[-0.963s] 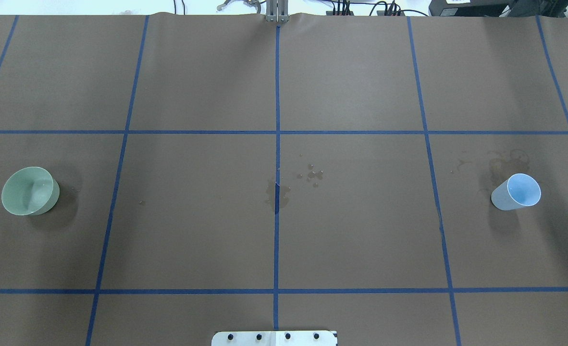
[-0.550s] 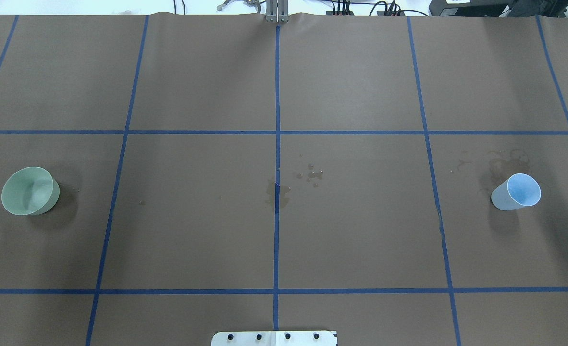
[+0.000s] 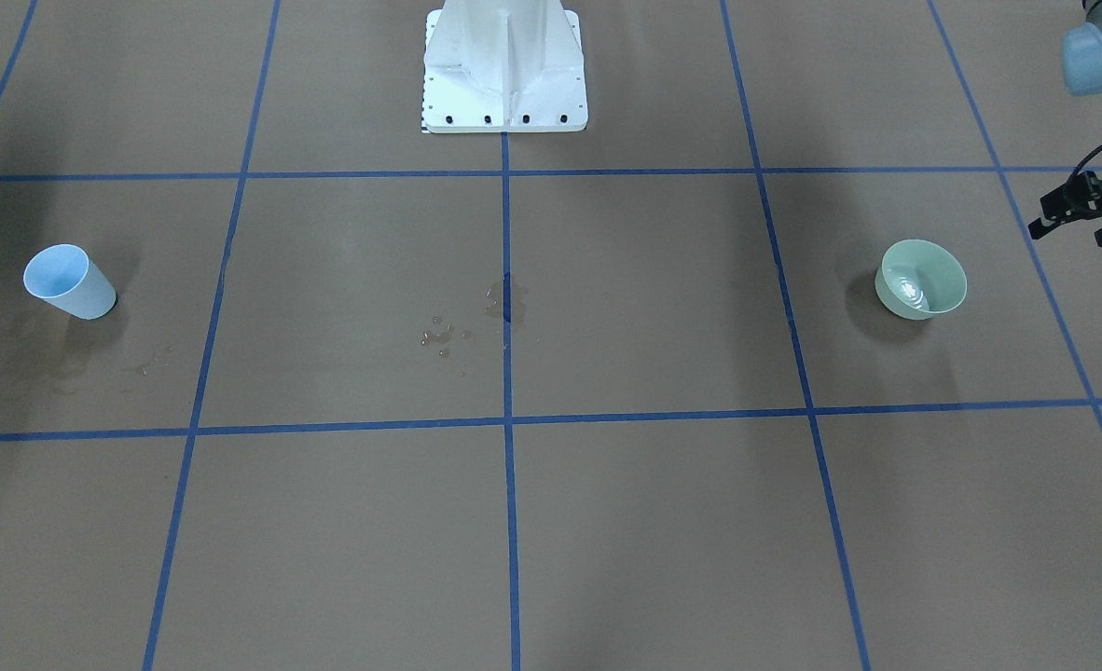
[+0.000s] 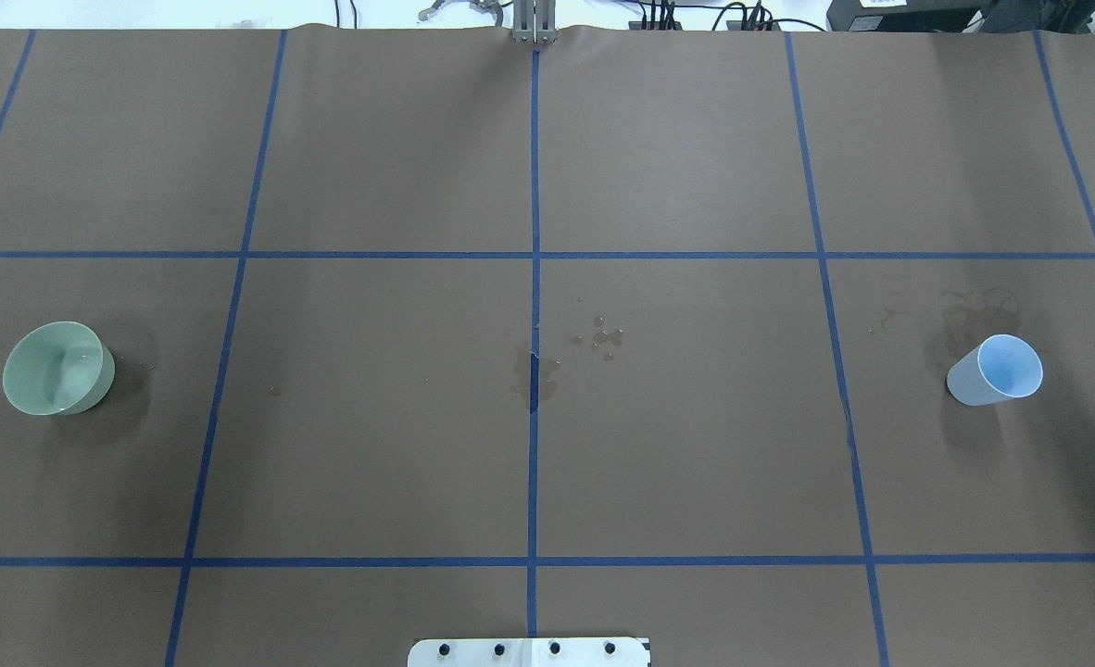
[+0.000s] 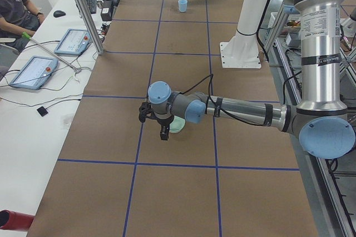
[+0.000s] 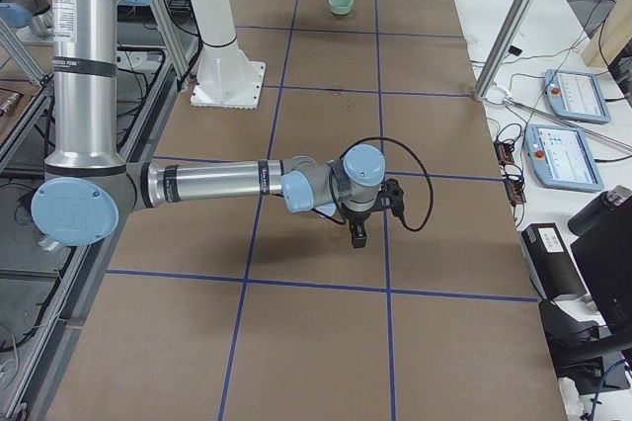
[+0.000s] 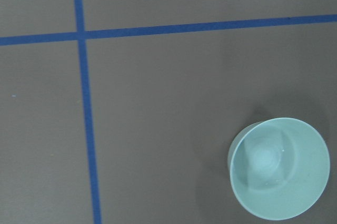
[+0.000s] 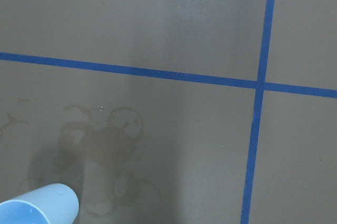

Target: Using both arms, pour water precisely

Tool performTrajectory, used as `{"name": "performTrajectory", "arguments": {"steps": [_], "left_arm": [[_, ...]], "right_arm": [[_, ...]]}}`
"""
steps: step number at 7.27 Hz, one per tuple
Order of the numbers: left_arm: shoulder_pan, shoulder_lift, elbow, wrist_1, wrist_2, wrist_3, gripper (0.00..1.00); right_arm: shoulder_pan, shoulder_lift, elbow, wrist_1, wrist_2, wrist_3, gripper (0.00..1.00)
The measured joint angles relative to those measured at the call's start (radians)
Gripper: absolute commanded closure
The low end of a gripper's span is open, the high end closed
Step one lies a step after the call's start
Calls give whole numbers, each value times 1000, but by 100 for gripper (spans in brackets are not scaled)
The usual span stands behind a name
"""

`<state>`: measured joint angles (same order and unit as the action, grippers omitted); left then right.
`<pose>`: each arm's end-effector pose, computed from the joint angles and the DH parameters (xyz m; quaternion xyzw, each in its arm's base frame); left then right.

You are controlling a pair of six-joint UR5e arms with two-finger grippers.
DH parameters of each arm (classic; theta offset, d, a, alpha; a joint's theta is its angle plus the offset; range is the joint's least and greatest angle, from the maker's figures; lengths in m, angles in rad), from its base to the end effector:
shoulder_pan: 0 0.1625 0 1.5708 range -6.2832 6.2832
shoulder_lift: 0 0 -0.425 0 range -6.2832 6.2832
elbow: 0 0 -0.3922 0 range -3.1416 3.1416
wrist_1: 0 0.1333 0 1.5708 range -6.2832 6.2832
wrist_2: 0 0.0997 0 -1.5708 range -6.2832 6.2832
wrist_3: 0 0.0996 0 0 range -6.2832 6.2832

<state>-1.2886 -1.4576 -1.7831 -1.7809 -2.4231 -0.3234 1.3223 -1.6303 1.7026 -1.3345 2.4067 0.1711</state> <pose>0.0713 -0.4553 0.5781 0.0120 0.4317 0.0451 0.9008 -0.0608 -0.4810 0.5918 0.0538 -0.4215 -0.0973 0.9000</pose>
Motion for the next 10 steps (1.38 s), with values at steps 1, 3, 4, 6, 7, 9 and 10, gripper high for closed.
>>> {"name": "performTrajectory", "arguments": {"steps": [1, 3, 4, 6, 7, 9, 10], "left_arm": [[6, 2, 2, -12, 0, -12, 0], [45, 2, 43, -20, 0, -27, 1], [88, -8, 68, -29, 9, -32, 1], [156, -31, 141, -116, 18, -65, 1], [181, -36, 186, -192, 18, -97, 12], [220, -45, 250, -312, 18, -165, 100], [230, -50, 261, -332, 17, -182, 100]], "right_arm": [[-40, 0, -4, 57, -8, 42, 0], [-86, -2, -10, 147, -19, 115, 0], [-91, -7, -9, 160, -21, 124, 0], [-93, -17, -1, 166, -21, 128, 0], [-93, -19, 1, 167, -21, 129, 0], [-92, -21, 2, 168, -21, 129, 0], [-92, -22, 2, 167, -22, 130, 0]]}}
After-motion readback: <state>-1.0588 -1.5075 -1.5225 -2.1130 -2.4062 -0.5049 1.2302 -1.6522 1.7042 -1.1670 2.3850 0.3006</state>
